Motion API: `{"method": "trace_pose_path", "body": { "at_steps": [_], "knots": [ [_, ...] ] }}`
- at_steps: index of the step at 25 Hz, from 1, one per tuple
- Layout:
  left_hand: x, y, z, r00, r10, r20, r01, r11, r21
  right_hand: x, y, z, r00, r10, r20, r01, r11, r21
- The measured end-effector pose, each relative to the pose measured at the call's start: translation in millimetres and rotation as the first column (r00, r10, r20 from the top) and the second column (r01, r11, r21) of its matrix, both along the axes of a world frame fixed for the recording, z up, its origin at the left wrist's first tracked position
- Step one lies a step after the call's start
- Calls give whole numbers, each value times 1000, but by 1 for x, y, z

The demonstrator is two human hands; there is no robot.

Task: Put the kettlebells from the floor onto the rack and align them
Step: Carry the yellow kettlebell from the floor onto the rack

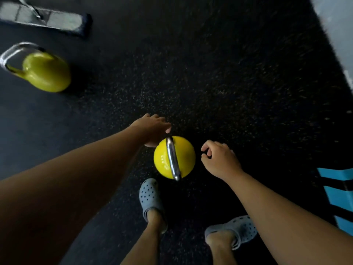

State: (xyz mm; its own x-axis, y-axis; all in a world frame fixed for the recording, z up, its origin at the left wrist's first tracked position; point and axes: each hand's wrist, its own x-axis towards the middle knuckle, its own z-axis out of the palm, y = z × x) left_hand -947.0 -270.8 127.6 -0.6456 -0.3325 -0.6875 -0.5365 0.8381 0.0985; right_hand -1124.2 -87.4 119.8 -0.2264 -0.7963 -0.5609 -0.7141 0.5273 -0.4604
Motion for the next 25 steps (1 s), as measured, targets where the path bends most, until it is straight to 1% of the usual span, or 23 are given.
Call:
{"method": "trace_pose_path", "body": {
  "at_steps": [2,5,8,11,12,14,16,18,21,23,25],
  "knots": [
    [16,1,-28,998,-67,-1,67,998,-14,28,7,-29,998,30,52,-36,994,105],
    [20,7,-79,975,-220,-27,219,975,-36,64,18,-76,986,31,164,-73,963,261],
    [6,15,-114,941,-327,-89,325,945,-39,86,23,-110,972,-35,233,-30,963,269],
    [-3,16,-132,920,-358,-158,369,928,48,93,21,-129,942,-132,308,61,971,230],
    [-5,15,-134,922,-351,-161,368,925,92,93,20,-132,933,-156,324,82,970,231],
    [-10,12,-131,933,-331,-144,353,918,180,88,18,-130,925,-189,329,93,954,286],
    [-14,14,-127,947,-305,-104,320,923,215,78,17,-123,929,-193,316,83,940,331],
    [-16,15,-122,968,-242,-69,251,935,249,61,14,-113,936,-199,292,92,934,344],
    [-18,19,-106,987,-139,-83,158,932,326,32,7,-86,955,-173,240,97,950,298],
    [-25,22,-86,992,-87,-86,113,920,375,16,0,-62,976,-138,169,93,963,251],
    [-42,23,-61,993,-51,-109,90,916,392,-1,-5,-34,986,-139,93,118,972,203]
  ]
}}
